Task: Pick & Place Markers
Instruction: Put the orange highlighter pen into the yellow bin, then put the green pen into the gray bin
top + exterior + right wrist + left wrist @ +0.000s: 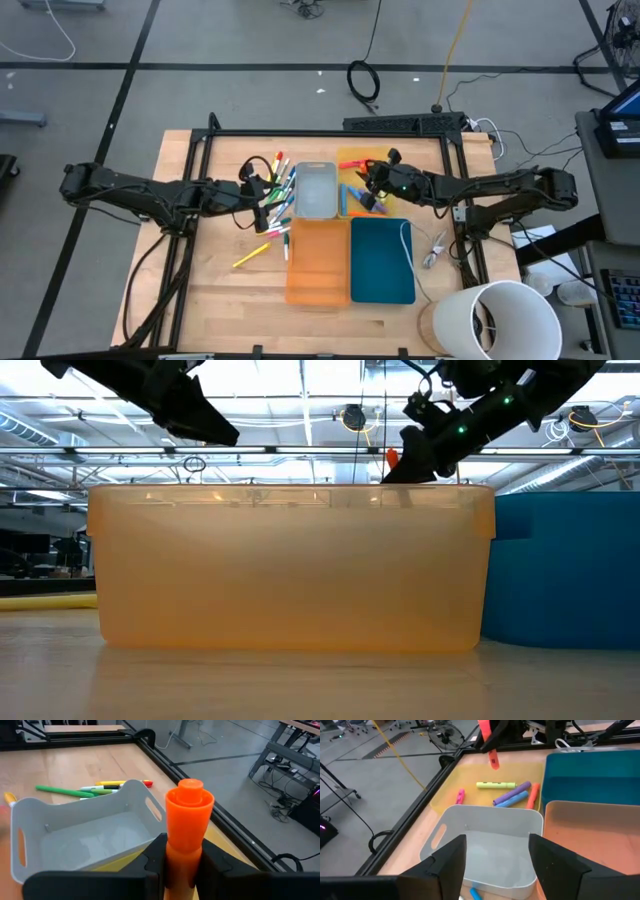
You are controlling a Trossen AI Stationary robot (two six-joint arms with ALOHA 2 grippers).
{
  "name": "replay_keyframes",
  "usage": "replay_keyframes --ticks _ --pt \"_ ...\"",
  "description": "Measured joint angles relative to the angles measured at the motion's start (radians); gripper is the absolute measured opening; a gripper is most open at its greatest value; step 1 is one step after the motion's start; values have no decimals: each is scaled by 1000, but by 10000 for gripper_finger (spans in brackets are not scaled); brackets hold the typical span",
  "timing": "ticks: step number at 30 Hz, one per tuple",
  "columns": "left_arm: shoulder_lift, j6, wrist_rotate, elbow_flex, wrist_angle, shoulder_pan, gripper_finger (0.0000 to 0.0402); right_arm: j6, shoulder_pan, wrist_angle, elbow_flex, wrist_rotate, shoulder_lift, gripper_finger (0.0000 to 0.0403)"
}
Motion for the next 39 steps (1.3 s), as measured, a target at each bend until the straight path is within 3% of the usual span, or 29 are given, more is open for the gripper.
replay_keyframes --ticks 26,35,39 --pt "0 -6 2 0 -1 0 212 -3 -1 23 0 0 1 84" --pt "0 -18 3 0 -5 0 212 16 -1 29 0 2 1 121" --pt "0 -96 3 0 -102 0 212 13 -1 30 0 2 1 142"
